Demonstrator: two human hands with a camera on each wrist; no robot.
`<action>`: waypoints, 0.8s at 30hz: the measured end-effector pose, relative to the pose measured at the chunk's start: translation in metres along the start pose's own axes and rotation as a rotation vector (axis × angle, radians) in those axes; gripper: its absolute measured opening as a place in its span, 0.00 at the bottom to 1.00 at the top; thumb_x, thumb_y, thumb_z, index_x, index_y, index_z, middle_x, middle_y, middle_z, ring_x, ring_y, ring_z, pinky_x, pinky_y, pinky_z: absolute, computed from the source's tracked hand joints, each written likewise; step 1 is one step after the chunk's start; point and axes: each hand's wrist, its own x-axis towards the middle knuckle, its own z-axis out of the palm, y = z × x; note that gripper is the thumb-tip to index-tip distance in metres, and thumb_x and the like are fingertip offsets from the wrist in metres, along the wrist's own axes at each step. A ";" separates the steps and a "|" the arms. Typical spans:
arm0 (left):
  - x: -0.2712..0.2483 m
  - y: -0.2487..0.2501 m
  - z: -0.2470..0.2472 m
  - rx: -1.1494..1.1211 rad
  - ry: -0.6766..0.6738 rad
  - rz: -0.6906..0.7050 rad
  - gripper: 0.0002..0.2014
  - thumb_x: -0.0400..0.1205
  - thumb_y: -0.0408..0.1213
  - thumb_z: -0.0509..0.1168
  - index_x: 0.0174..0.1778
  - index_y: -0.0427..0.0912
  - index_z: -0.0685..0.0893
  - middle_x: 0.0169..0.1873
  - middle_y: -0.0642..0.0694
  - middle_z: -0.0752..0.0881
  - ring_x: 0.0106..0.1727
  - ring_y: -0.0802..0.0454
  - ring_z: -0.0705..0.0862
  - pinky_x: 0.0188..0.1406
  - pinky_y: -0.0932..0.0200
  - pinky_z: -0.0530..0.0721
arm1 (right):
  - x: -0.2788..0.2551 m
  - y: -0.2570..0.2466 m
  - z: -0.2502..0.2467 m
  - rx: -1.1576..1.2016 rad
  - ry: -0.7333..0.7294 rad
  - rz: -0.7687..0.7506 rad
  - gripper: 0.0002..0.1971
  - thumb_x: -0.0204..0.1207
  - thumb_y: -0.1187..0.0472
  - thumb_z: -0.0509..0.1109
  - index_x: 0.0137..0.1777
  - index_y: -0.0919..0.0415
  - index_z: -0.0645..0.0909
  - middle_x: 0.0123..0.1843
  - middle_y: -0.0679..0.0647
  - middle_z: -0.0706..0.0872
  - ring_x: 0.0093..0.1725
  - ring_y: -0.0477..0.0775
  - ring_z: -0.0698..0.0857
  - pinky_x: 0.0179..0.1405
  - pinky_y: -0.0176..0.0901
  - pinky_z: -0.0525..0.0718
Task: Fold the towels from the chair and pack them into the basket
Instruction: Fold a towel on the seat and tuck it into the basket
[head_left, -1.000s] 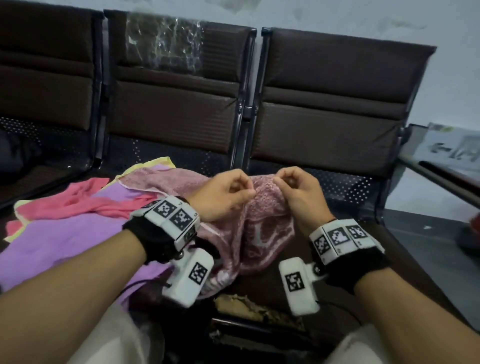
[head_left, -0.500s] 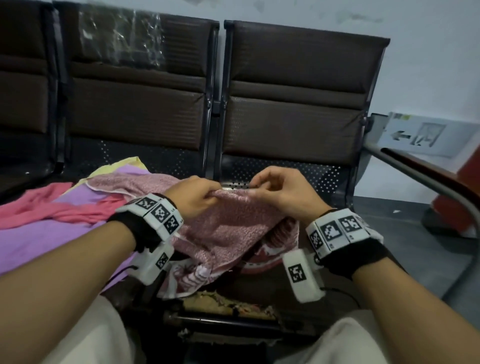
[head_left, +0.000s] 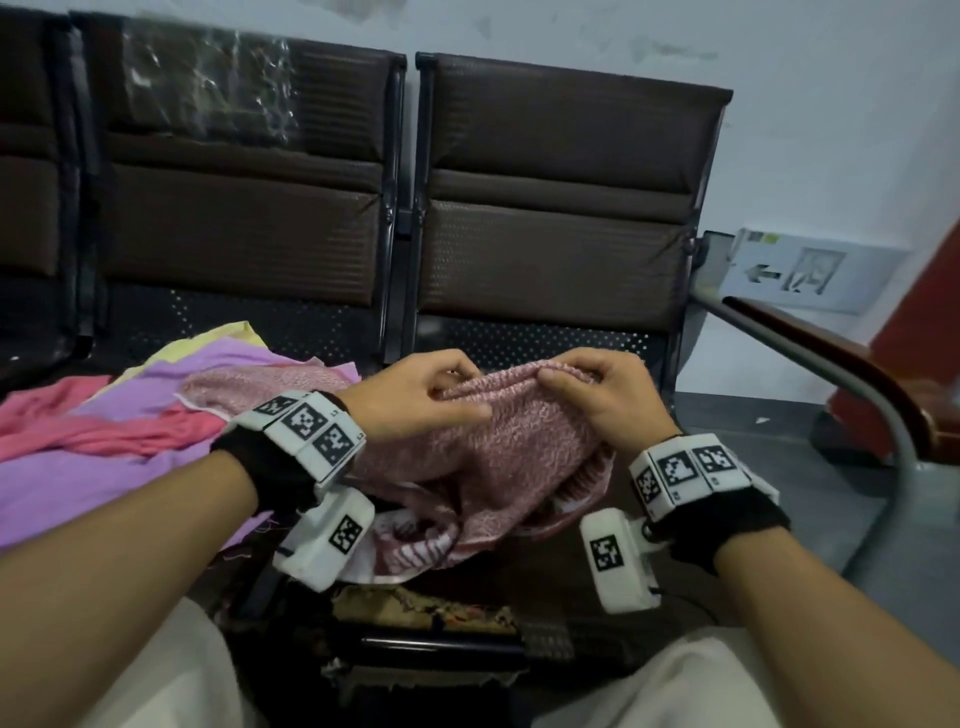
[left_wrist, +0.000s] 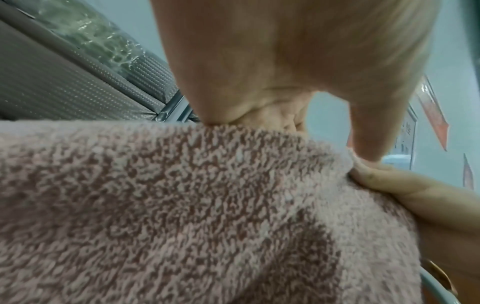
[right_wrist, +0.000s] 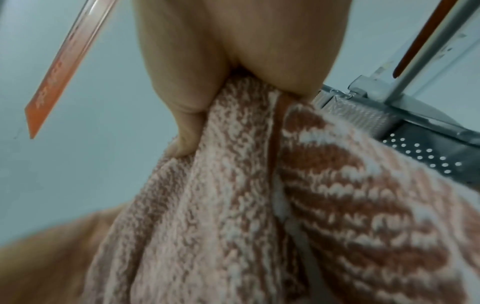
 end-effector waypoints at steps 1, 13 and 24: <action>0.001 0.001 -0.001 0.015 0.047 -0.001 0.12 0.77 0.49 0.68 0.51 0.47 0.84 0.45 0.47 0.89 0.47 0.53 0.85 0.53 0.57 0.79 | -0.001 0.000 -0.004 -0.051 0.021 -0.023 0.06 0.73 0.65 0.75 0.39 0.54 0.87 0.35 0.41 0.88 0.38 0.35 0.84 0.45 0.29 0.78; 0.010 0.017 -0.004 0.407 0.183 0.126 0.08 0.84 0.37 0.61 0.53 0.40 0.84 0.48 0.43 0.82 0.51 0.50 0.80 0.54 0.60 0.74 | -0.008 0.007 -0.025 -0.147 0.422 0.099 0.06 0.78 0.61 0.69 0.42 0.52 0.76 0.37 0.40 0.80 0.40 0.42 0.79 0.41 0.30 0.72; 0.003 0.013 -0.015 0.180 0.442 0.231 0.12 0.71 0.23 0.72 0.40 0.46 0.86 0.40 0.52 0.85 0.44 0.60 0.84 0.47 0.69 0.78 | -0.007 -0.023 0.028 -0.079 -0.484 0.102 0.06 0.76 0.60 0.73 0.38 0.52 0.86 0.33 0.43 0.83 0.34 0.39 0.80 0.37 0.33 0.75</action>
